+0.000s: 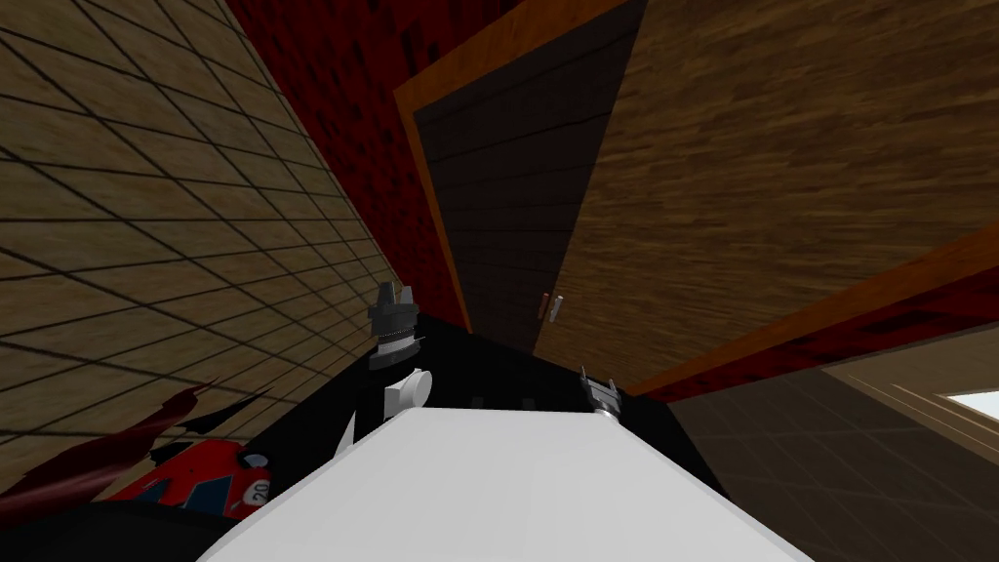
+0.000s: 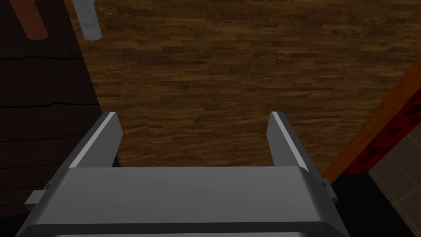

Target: Pull the door open

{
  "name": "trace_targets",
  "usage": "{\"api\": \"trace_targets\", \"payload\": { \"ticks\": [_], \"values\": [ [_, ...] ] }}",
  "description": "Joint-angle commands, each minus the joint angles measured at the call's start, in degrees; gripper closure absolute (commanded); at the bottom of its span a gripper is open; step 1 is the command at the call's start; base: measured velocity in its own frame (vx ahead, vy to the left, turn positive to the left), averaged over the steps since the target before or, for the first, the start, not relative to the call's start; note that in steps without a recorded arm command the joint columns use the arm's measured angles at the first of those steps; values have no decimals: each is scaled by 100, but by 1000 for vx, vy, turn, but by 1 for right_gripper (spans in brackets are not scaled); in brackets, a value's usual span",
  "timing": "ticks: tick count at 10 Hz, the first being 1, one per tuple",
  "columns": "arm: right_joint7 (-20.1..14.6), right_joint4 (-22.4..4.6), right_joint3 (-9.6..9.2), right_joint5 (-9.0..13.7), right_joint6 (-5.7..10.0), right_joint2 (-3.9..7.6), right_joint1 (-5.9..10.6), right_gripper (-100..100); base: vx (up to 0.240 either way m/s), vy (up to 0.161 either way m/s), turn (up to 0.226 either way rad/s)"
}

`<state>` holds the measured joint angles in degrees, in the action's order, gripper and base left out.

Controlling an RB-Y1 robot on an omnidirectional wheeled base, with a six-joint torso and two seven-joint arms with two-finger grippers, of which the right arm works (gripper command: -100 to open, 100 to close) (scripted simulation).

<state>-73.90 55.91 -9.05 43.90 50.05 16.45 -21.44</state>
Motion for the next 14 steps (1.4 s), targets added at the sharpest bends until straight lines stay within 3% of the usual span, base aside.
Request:
{"api": "trace_targets", "payload": {
  "ticks": [1,4,7,10,14],
  "values": [
    [83,164,-87,-24,-29,-52,22,-100,105,28,-7],
    [186,460,-343,-107,-42,-150,232,-100,178,7,9],
    [231,623,-455,-149,-49,-195,400,-100,185,8,30],
    [203,488,-350,-91,-47,-115,199,-100,-55,21,-66],
    [124,224,-108,43,-56,102,-148,-100,-168,14,-88]
  ]
}}
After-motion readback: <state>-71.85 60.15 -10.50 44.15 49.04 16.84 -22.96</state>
